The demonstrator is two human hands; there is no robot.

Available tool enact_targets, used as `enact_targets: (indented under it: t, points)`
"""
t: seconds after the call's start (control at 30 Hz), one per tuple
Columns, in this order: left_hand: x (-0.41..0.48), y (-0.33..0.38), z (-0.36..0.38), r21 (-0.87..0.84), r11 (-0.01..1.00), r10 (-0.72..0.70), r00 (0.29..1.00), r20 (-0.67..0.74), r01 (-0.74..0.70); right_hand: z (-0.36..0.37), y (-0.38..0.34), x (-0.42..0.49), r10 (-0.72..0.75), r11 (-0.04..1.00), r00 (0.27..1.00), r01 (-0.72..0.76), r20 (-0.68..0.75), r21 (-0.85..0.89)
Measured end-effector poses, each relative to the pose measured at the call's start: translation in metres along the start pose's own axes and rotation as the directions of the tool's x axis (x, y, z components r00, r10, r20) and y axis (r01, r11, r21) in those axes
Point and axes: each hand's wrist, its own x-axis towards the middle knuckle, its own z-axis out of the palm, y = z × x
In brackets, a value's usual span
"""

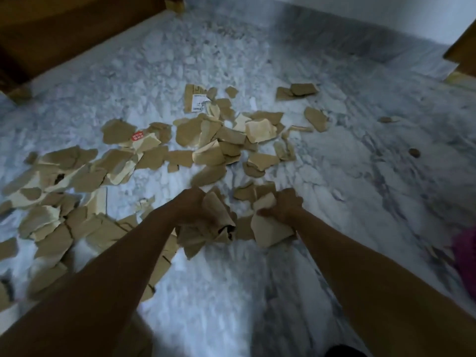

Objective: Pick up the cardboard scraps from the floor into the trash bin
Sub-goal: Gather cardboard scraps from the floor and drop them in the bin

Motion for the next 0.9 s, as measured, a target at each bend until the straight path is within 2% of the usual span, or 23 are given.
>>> enact_targets:
  t: [0.03, 0.17, 0.27, 0.37, 0.43, 0.57, 0.73, 0.9]
  points:
    - [0.010, 0.002, 0.005, 0.017, 1.000, 0.010, 1.000, -0.003, -0.010, 0.009, 0.004, 0.006, -0.008, 1.000, 0.999, 0.008, -0.031, -0.008]
    - [0.039, 0.023, 0.023, 0.106, 0.993, 0.050, 0.999, -0.003, -0.049, 0.018, 0.022, 0.024, -0.090, 0.974, 0.995, 0.099, -0.052, 0.206]
    - [0.050, 0.031, 0.036, 0.173, 0.985, -0.014, 0.998, -0.059, 0.024, -0.003, 0.033, 0.022, -0.134, 0.945, 0.990, 0.113, 0.049, 0.306]
    - [0.052, 0.033, 0.041, 0.190, 0.977, -0.087, 0.993, -0.083, 0.101, -0.030, 0.046, 0.019, -0.115, 0.927, 0.986, 0.064, 0.118, 0.370]
    - [0.052, 0.033, 0.040, 0.196, 0.972, -0.117, 0.991, -0.070, 0.128, -0.052, 0.047, 0.016, -0.101, 0.948, 0.979, 0.040, 0.177, 0.316]
    - [0.051, 0.034, 0.039, 0.198, 0.967, -0.149, 0.987, -0.067, 0.160, -0.091, 0.030, 0.013, -0.057, 0.995, 0.973, 0.072, 0.223, -0.062]
    - [0.048, 0.031, 0.040, 0.141, 0.977, -0.143, 0.984, -0.109, 0.158, -0.108, -0.001, 0.008, -0.135, 0.988, 0.973, 0.147, 0.188, -0.048]
    - [0.043, 0.021, 0.038, 0.064, 0.986, -0.148, 0.982, -0.114, 0.156, -0.080, -0.025, 0.013, -0.267, 0.949, 0.941, 0.294, 0.209, -0.112]
